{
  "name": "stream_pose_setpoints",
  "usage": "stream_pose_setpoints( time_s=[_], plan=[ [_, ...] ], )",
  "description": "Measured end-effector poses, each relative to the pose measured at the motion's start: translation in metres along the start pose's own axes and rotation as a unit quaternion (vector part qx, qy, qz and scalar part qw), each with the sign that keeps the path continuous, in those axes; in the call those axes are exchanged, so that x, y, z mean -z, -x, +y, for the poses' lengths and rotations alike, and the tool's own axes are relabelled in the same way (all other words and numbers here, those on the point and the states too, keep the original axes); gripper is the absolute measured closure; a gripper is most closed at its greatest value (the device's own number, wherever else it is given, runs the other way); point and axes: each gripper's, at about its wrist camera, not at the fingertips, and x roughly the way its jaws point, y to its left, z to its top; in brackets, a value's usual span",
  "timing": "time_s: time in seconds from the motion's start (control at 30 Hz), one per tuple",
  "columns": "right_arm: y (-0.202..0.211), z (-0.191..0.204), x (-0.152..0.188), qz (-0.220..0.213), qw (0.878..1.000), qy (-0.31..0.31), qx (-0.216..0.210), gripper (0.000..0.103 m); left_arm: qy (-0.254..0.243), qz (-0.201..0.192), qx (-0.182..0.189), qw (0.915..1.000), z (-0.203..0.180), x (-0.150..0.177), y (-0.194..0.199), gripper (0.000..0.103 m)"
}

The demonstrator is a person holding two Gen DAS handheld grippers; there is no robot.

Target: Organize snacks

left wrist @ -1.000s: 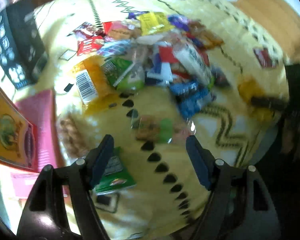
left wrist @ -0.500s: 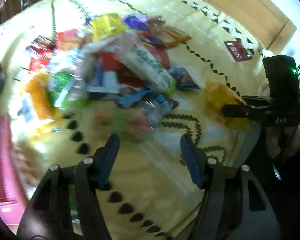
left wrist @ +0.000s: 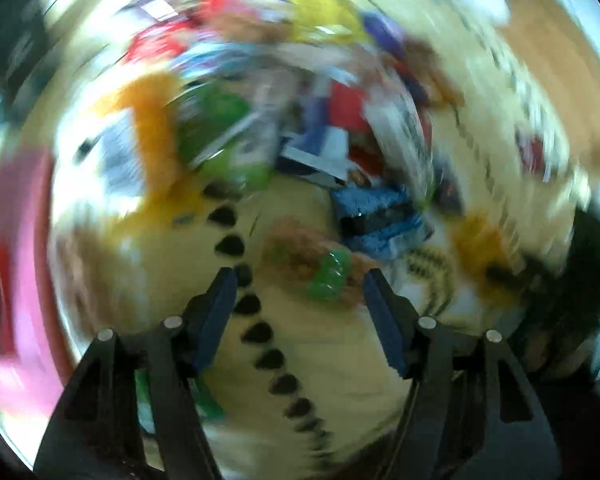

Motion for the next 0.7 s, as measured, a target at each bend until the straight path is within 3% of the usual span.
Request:
stream_pose_setpoints(
  time_s=[0.07,0.13,0.17,0.23,0.37,0.43,0.53,0.57,0.63,0.67,0.7],
  plan=[
    [0.005,0.007,-0.004,-0.006,1.000,0.025,0.018,0.052,0.022,-0.046,-0.005,0.9987,0.004,0.009,0.022,0.035],
    [0.012,0.015,-0.007,-0.021,0.998,0.049,0.035,0.049,0.035,-0.093,-0.020,0.9949,0.008,0.022,0.047,0.025],
    [0.016,0.020,-0.009,-0.030,0.997,0.058,0.043,0.045,0.036,-0.114,-0.033,0.9922,0.008,0.029,0.057,0.015],
    [0.022,0.026,-0.013,-0.046,0.995,0.072,0.057,0.045,0.031,-0.146,-0.082,0.9854,0.008,0.042,0.067,0.013],
    [0.018,0.052,-0.019,-0.051,0.993,0.105,0.034,0.044,0.014,-0.142,-0.143,0.9795,0.011,0.062,0.054,0.014],
    [0.006,0.068,-0.019,-0.041,0.992,0.120,0.020,0.044,0.023,-0.127,-0.156,0.9793,0.016,0.068,0.042,0.022],
    [-0.007,0.083,-0.015,-0.026,0.991,0.132,0.003,0.044,0.036,-0.145,-0.175,0.9732,0.023,0.070,0.036,0.022],
    [-0.011,0.087,-0.013,-0.020,0.990,0.137,0.001,0.044,0.038,-0.142,-0.187,0.9714,0.025,0.069,0.031,0.024],
    [-0.017,0.091,-0.010,-0.013,0.990,0.143,0.002,0.044,0.040,-0.133,-0.178,0.9742,0.029,0.068,0.025,0.043],
    [-0.019,0.091,-0.010,-0.010,0.990,0.143,0.000,0.044,0.037,-0.129,-0.181,0.9742,0.028,0.068,0.023,0.069],
    [-0.019,0.091,-0.008,-0.008,0.990,0.144,0.000,0.044,0.033,-0.124,-0.186,0.9742,0.028,0.069,0.019,0.076]
  ],
)
